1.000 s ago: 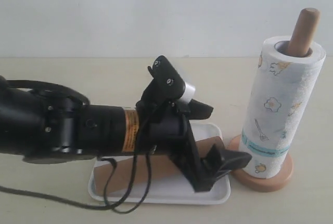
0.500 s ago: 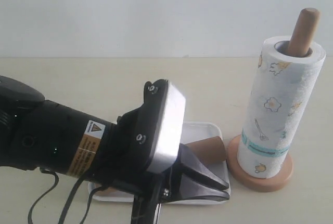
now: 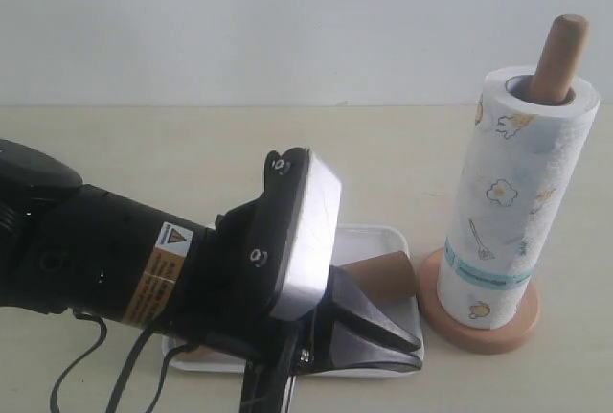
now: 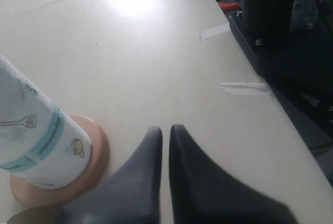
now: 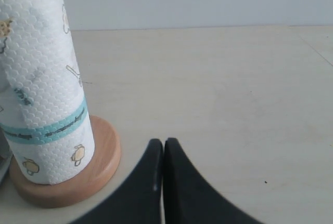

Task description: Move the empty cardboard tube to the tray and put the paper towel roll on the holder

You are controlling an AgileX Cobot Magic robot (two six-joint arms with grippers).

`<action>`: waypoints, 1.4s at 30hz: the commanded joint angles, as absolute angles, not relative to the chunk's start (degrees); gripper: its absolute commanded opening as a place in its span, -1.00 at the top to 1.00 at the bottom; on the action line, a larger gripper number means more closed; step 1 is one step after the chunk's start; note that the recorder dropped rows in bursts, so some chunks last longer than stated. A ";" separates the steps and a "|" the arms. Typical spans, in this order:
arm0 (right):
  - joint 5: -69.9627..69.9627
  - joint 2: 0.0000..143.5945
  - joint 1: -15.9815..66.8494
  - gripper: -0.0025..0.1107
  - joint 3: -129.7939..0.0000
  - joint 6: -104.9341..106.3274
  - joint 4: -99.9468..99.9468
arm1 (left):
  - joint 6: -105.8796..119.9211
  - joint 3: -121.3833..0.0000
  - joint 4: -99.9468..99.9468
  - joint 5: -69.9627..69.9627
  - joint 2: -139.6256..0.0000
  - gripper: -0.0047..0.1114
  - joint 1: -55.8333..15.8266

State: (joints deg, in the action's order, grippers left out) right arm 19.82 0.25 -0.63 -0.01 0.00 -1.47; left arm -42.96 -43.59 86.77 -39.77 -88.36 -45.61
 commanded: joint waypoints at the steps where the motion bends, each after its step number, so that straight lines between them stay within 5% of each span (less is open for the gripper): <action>1: 19.80 0.00 -0.49 0.96 0.00 0.00 -1.19 | -43.46 -43.30 86.79 -40.45 -87.92 0.85 -45.56; 10: 19.80 0.00 -0.49 0.96 0.00 0.00 -1.19 | -44.76 -43.30 73.20 -28.44 -86.61 0.85 -45.56; 23: 19.55 0.00 -0.49 0.96 0.00 0.00 -1.19 | -50.81 -42.31 66.53 -5.05 -56.72 0.85 -44.59; 28: 19.55 0.00 -0.49 0.96 0.00 0.00 -1.19 | -56.74 -35.32 60.46 -2.72 -48.96 0.85 -34.60; 36: 19.55 0.00 -0.49 0.96 0.00 0.00 -1.19 | -62.14 -16.20 54.86 -17.68 -28.69 0.85 -12.89; 42: 19.55 0.00 -0.49 0.96 0.00 0.00 -1.19 | -61.87 -8.59 42.78 -16.28 -13.09 0.85 -5.22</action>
State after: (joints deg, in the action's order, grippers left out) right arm 19.82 0.25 -0.63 -0.01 0.00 -1.47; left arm -61.53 -10.79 45.97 -16.23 -18.60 -7.29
